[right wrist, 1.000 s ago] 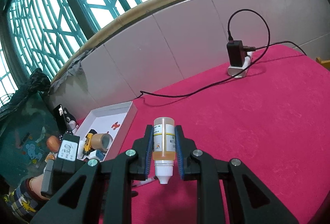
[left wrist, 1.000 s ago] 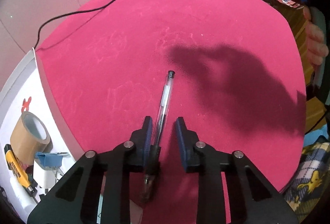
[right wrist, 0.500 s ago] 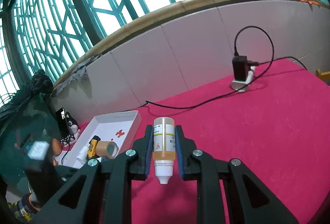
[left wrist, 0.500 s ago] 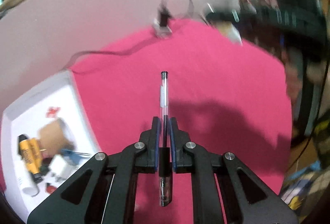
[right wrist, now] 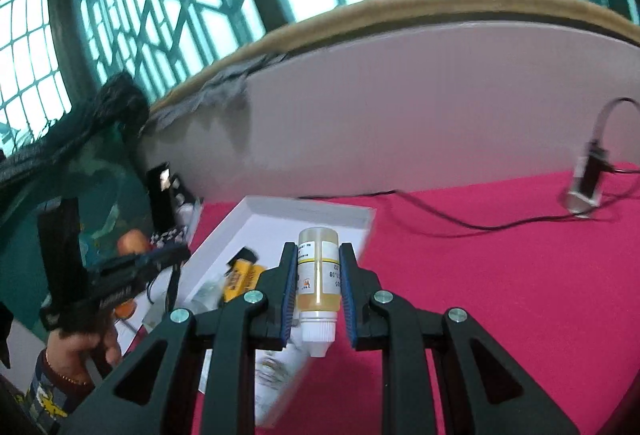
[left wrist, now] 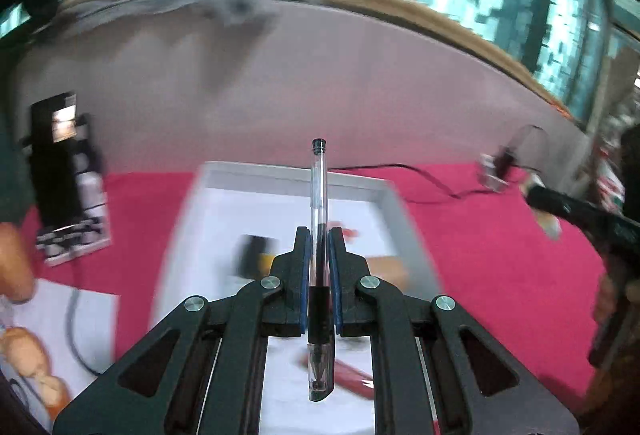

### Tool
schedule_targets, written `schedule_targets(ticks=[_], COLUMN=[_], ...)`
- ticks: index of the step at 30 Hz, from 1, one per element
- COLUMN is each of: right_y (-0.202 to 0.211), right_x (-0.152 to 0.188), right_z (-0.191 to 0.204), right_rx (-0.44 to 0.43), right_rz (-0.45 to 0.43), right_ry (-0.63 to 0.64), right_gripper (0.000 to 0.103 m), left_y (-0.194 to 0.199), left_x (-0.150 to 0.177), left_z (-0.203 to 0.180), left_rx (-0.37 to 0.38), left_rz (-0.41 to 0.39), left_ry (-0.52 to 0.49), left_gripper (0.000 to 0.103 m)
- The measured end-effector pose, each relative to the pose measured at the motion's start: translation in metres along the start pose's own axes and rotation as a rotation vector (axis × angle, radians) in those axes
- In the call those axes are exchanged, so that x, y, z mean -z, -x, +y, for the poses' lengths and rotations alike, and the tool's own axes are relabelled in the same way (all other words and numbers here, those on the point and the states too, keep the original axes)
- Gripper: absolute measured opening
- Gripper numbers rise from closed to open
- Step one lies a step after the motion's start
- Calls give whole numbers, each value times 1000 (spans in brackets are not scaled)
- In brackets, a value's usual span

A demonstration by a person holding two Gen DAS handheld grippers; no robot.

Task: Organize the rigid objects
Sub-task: 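Carry the dropper bottle and clear pen over the tray with both tools, then lower both items into the tray and open both tools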

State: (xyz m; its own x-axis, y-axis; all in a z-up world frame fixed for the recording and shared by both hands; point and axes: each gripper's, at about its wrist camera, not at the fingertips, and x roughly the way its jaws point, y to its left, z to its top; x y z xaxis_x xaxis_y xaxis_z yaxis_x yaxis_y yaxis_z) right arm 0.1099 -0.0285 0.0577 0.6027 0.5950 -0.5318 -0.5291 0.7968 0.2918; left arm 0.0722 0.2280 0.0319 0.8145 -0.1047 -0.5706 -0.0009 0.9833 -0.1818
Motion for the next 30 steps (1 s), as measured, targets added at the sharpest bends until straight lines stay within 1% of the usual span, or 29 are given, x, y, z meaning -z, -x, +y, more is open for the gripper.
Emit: schedule_targets(ticks=[2, 3, 5, 6, 8, 10, 15, 19, 22, 24, 25, 26, 27, 28, 29, 30], right_y=[-18, -28, -49, -59, -80, -97, -134, -154, -164, -168, -169, -170, -171, -169, -167, -164], right_x=[-3, -5, -9, -11, -11, -8, -1, 1, 4, 5, 5, 5, 5, 5, 5, 6], right_z=[10, 15, 23, 26, 31, 36, 49, 53, 51, 47, 46, 44, 42, 38, 34, 31], right_rx=[-22, -36, -64, -73, -82, -70, -30, 32, 69, 84, 86, 87, 92, 113, 122, 124], right_rz=[32, 48, 81, 97, 131, 159, 211, 234, 247, 244, 245, 246, 245, 232, 217, 210], right_ry=[1, -4, -29, -46, -74, -68, -45, -17, -19, -27, -31, -36, -41, -50, -60, -69], right_gripper=[19, 19, 19, 19, 19, 19, 19, 19, 19, 20, 20, 20, 23, 29, 33, 48], left_y=[-8, -11, -23, -30, -40, -57, -82, -93, -99, -100, -99, -98, -96, -94, -91, -87], left_x=[-5, -5, -8, -8, -7, -5, 4, 9, 10, 11, 10, 10, 10, 10, 10, 9], left_z=[22, 27, 32, 33, 31, 21, 26, 30, 32, 32, 31, 31, 30, 30, 31, 33], left_rx=[-34, -39, -31, -15, -1, -4, -63, -95, -119, -133, -144, -148, -151, -170, -193, -194], left_rz=[5, 11, 25, 39, 61, 84, 137, 169, 199, 203, 197, 191, 186, 180, 164, 150], left_ry=[42, 53, 77, 90, 93, 86, 95, 97, 89, 88, 83, 80, 77, 76, 79, 83], left_gripper=[8, 8, 8, 8, 8, 8, 8, 8, 8, 8, 14, 22, 52, 61, 73, 79])
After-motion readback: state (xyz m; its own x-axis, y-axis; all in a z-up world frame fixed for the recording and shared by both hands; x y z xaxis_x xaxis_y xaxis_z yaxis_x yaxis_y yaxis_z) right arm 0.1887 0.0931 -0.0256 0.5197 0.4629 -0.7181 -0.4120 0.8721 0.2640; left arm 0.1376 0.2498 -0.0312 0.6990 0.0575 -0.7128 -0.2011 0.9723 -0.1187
